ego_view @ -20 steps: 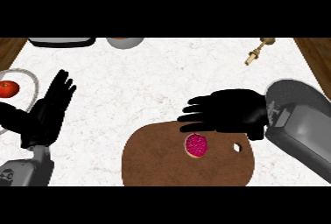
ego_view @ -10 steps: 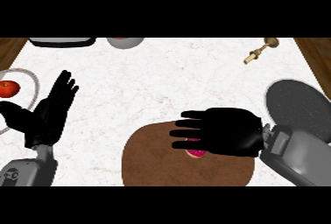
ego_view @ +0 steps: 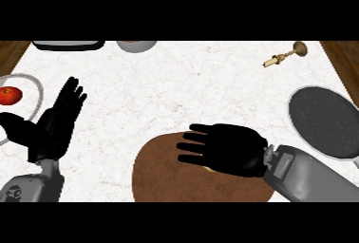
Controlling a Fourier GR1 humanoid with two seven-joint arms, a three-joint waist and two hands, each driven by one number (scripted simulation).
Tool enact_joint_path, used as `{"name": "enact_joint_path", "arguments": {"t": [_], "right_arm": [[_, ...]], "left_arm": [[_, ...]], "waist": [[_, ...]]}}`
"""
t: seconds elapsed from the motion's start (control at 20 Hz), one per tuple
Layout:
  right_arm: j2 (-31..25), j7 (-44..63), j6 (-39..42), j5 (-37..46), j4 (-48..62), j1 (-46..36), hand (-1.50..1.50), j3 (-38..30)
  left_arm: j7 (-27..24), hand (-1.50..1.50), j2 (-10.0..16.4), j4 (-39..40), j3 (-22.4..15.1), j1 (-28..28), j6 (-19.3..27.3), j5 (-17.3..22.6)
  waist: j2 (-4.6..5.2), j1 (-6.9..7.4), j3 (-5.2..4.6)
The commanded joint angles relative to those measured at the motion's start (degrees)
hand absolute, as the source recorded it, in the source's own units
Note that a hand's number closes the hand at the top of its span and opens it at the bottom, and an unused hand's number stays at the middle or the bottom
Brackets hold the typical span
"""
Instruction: Pick the cupcake from the cutting board and place it in the pan
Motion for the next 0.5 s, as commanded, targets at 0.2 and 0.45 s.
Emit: {"name": "enact_joint_path", "arguments": {"t": [0.2, 0.45], "right_arm": [[7.0, -2.6, -3.8, 8.1, 8.3, 2.8, -1.5, 1.0], [8.7, -4.0, -3.9, 12.5, 12.1, 2.8, -1.5, 1.4]], "left_arm": [[0.0, 0.0, -1.2, 3.4, 1.6, -3.1, -0.3, -1.3], [-1.4, 0.0, -0.2, 2.5, 3.4, -0.6, -3.4, 0.1]], "waist": [[0.09, -0.02, 0.0], [0.06, 0.1, 0.0]]}}
